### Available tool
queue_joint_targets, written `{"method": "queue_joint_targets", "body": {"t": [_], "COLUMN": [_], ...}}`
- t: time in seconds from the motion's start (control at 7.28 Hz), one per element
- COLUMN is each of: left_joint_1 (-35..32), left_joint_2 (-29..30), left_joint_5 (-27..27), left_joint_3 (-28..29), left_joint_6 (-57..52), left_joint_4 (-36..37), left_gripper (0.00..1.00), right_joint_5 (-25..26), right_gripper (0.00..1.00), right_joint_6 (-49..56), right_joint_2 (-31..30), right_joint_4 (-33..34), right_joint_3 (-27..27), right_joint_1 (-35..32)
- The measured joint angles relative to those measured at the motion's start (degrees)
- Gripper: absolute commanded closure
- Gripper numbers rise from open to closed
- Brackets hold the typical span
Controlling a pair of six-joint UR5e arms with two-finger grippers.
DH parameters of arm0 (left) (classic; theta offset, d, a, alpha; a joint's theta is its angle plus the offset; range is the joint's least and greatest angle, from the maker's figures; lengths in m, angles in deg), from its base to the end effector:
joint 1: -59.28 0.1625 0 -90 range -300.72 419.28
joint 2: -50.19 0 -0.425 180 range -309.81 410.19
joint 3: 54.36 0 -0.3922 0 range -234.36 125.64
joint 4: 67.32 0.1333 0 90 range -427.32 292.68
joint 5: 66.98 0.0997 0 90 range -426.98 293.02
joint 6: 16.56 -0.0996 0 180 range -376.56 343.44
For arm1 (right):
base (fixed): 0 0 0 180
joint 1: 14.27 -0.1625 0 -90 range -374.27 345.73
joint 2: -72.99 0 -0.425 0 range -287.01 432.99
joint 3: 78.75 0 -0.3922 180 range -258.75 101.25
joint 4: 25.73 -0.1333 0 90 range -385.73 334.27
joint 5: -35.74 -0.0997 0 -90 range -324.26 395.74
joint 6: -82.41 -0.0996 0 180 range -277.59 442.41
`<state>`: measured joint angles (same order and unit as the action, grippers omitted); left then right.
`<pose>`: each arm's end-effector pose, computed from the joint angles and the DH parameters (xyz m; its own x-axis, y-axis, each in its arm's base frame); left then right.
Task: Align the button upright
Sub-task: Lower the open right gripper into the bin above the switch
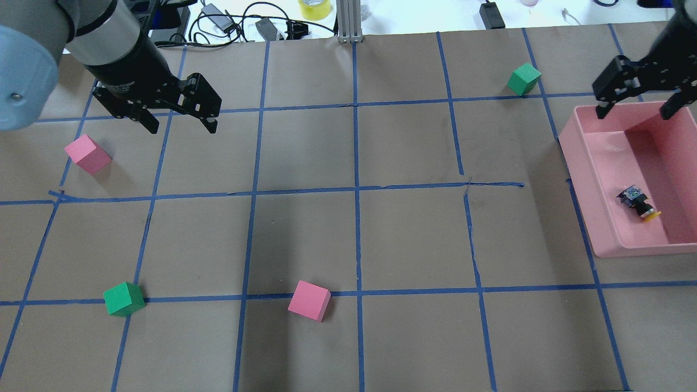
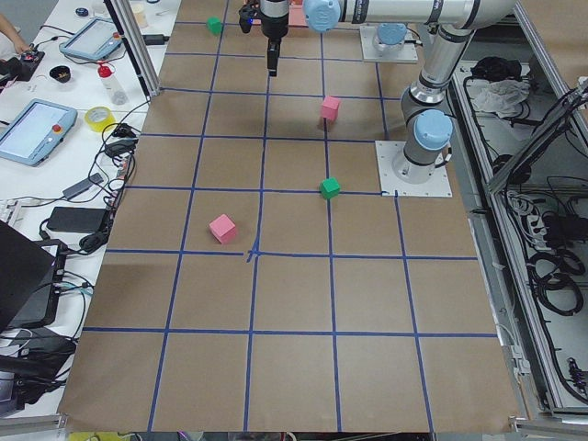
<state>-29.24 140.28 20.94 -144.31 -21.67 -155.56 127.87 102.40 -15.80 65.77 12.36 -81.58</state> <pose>-0.1241 -0.4989 0.4907 -0.9974 0.0644 0.0335 0.0633 0.9974 -0.0331 -0.0730 -0.5105 0.4706 -0.9985 0.0464 0.0300 0.0472 0.9985 0.0262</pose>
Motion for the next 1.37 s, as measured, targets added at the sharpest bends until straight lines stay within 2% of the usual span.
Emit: {"method": "queue_joint_targets", "body": {"t": [0.41,0.82,1.37], "left_joint_1": [0.01,0.01,0.01], "left_joint_2": [0.00,0.00,0.00], "left_joint_5": [0.03,0.06,0.14], "left_joint_3": [0.02,0.01,-0.05], "left_joint_6": [-0.06,-0.13,-0.07], "left_joint_4": [0.00,0.00,0.00], "left_gripper": [0.00,0.00,0.00], "right_joint_5": [0.31,0.09,-0.56], "right_gripper": [0.00,0.00,0.00], "right_joint_6": [20.34,32.19,50.18], "right_joint_2": [3.91,6.76,7.96], "right_joint_4": [7.39,9.76,18.43], "right_joint_3": [0.38,1.13,6.89], "right_joint_1": [7.94,9.81,10.39]}}
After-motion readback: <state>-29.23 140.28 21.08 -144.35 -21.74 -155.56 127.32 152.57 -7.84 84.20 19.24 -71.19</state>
